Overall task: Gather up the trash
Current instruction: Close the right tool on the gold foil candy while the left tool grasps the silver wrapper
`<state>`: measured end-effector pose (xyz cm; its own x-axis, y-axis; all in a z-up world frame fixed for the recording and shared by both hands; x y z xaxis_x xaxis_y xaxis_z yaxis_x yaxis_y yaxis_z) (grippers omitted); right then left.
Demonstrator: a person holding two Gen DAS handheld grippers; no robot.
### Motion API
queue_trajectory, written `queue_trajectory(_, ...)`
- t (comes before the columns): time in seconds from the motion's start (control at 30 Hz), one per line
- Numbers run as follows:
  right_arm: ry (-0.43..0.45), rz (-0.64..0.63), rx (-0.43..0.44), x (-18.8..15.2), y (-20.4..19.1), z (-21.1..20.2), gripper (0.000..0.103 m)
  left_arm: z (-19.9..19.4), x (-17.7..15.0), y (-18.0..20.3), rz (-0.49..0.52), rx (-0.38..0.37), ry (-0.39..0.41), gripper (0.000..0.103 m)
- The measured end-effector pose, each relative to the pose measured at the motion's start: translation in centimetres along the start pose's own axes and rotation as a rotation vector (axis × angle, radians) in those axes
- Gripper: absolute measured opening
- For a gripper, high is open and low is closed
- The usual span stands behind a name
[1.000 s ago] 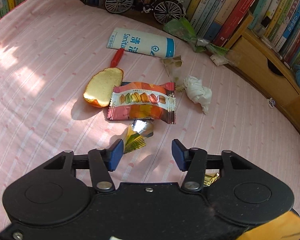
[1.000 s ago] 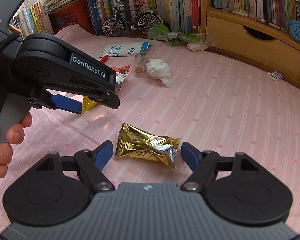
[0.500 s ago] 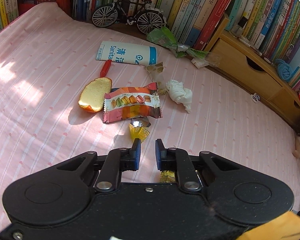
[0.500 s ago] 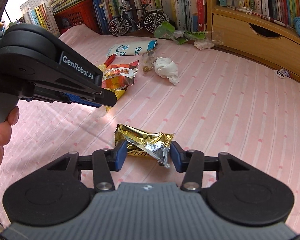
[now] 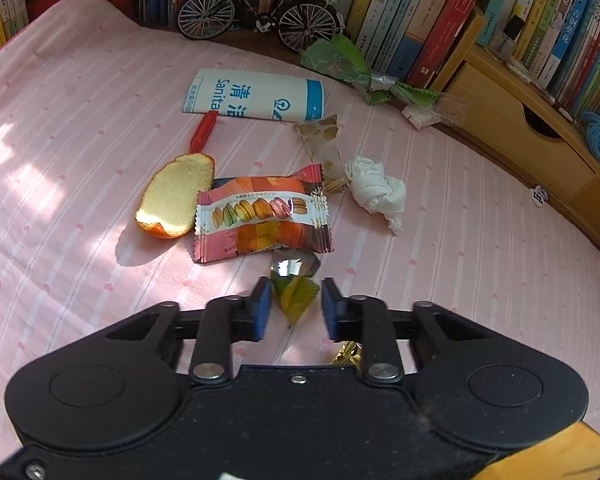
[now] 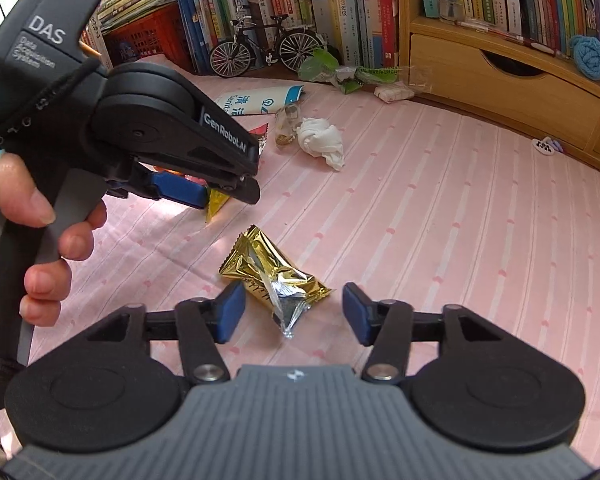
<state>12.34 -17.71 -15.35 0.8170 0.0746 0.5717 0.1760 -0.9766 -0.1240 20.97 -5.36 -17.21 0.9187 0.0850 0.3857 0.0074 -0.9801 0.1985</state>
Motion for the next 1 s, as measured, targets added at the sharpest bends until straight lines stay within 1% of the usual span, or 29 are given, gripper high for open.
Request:
queue_trajectory(0.03,0.011,-0.008,-0.005,0.1,-0.1,0.0,0.082,-0.1,0.0,0.1,0.003,0.0,0.003,0.015)
queue_trajectory(0.13,0.025,-0.041,-0.013,0.5,-0.4,0.2,0.082,-0.9,-0.4,0.6,0.046,0.0,0.026,0.012)
queue_trajectory(0.3,-0.016,-0.104,-0.01,1.5,-1.3,2.1,0.082,-3.0,-0.8,0.5,0.06,-0.014,0.055,0.011)
queue_trajectory(0.33,-0.023,-0.113,-0.005,1.7,-1.4,2.5,0.079,-3.5,-0.9,0.3,0.057,-0.015,0.062,0.01)
queue_trajectory(0.4,-0.038,-0.123,0.005,1.8,-1.8,2.9,0.068,-4.5,-1.3,-0.1,0.054,-0.016,0.077,0.01)
queue_trajectory(0.43,-0.042,-0.126,0.011,1.8,-2.0,2.9,0.052,-5.0,-1.5,-0.4,0.054,-0.014,0.084,0.01)
queue_trajectory(0.47,-0.044,-0.128,0.016,1.7,-2.2,2.9,0.047,-5.5,-1.8,-0.6,0.054,-0.011,0.088,0.01)
queue_trajectory(0.57,-0.047,-0.127,0.04,1.3,-2.5,2.4,0.043,-6.9,-2.8,-1.4,0.043,-0.006,0.091,0.01)
queue_trajectory(0.73,-0.058,-0.102,0.043,0.4,-3.0,0.9,0.043,-9.3,-5.4,-2.5,0.036,-0.012,0.081,0.01)
queue_trajectory(0.9,-0.059,-0.078,0.031,-0.7,-3.4,-1.1,0.043,-12.4,-8.8,-3.9,0.024,-0.013,0.104,0.01)
queue_trajectory(1.0,-0.053,-0.093,0.026,-1.2,-4.1,-2.3,0.043,-14.6,-11.2,-5.2,-0.002,-0.004,0.12,0.01)
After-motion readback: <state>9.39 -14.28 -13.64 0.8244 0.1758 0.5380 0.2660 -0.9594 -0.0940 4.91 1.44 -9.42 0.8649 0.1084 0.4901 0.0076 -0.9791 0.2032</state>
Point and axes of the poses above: each gripper's, at about its wrist camera, not at the fingertips, and z roughly the way its jaws point, y to its right, x to its top, the point moved 1 cm from there along z, roughly the way its jaws point, and after that the axes turned 1 degree about -z, right-handed, at the moved point
